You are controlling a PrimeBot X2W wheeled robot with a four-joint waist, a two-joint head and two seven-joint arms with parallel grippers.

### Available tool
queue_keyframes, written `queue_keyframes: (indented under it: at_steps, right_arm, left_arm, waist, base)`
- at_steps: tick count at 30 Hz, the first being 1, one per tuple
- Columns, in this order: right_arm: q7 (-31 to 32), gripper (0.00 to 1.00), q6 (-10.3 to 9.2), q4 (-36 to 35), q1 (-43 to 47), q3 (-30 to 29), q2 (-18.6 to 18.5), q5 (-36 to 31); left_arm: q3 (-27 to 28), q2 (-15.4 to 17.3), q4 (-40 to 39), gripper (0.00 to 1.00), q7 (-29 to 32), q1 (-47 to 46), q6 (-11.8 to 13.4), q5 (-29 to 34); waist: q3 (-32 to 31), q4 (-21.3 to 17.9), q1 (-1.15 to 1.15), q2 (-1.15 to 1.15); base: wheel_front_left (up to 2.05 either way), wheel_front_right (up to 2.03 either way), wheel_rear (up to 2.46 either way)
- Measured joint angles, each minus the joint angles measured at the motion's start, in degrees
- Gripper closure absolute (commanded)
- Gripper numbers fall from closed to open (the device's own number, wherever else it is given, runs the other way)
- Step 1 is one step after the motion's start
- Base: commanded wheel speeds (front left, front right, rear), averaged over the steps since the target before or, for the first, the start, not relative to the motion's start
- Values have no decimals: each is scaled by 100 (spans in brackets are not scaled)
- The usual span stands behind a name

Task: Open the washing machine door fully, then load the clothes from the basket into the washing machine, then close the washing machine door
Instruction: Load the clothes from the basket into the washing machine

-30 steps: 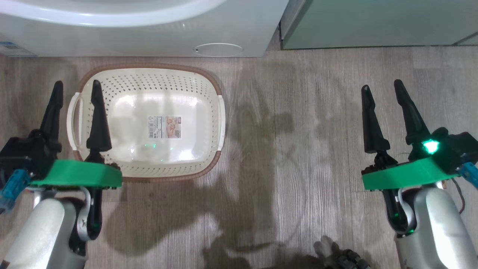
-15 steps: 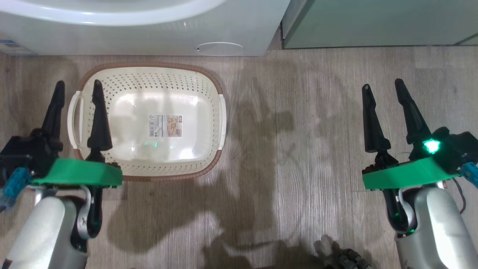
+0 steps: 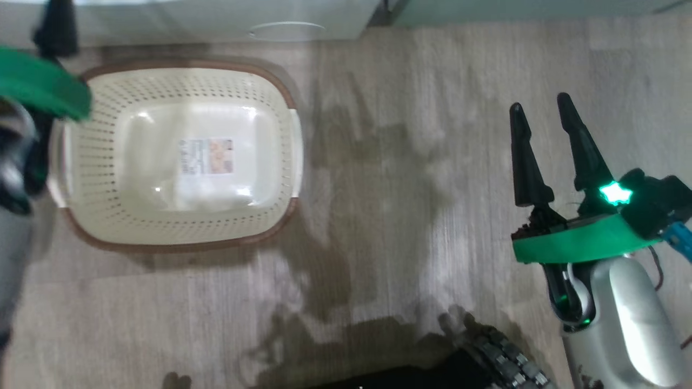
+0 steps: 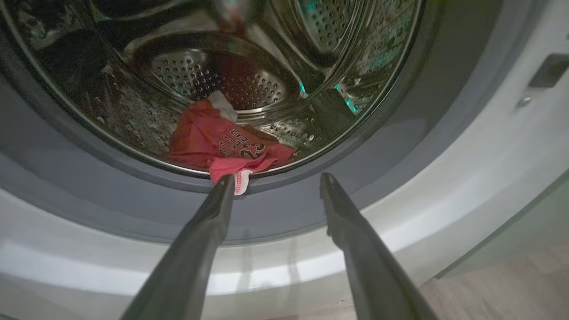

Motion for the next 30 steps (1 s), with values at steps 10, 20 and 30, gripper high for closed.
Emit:
queue_keyframes:
  at_steps: [10,20,30]
  right_arm:
    - [-14,0,0,21,-286,321,0,492]
    - [-15,0,0,-46,-489,642,0,906]
    - [-15,0,0,-44,-532,775,1,1125]
  left_arm:
    - [-175,601,1381,0,1610,-1935,-716,-199]
    - [-464,1256,2053,0,3448,-3464,-1117,-156]
    - [-747,1660,2240,0,4796,-3972,-1151,8]
  waist:
    - [518,-603,0,0]
    - [929,-1154,0,0]
    - [1057,-1483,-1,0]
  base:
    - [0,0,0]
    - [0,0,0]
    - [0,0,0]
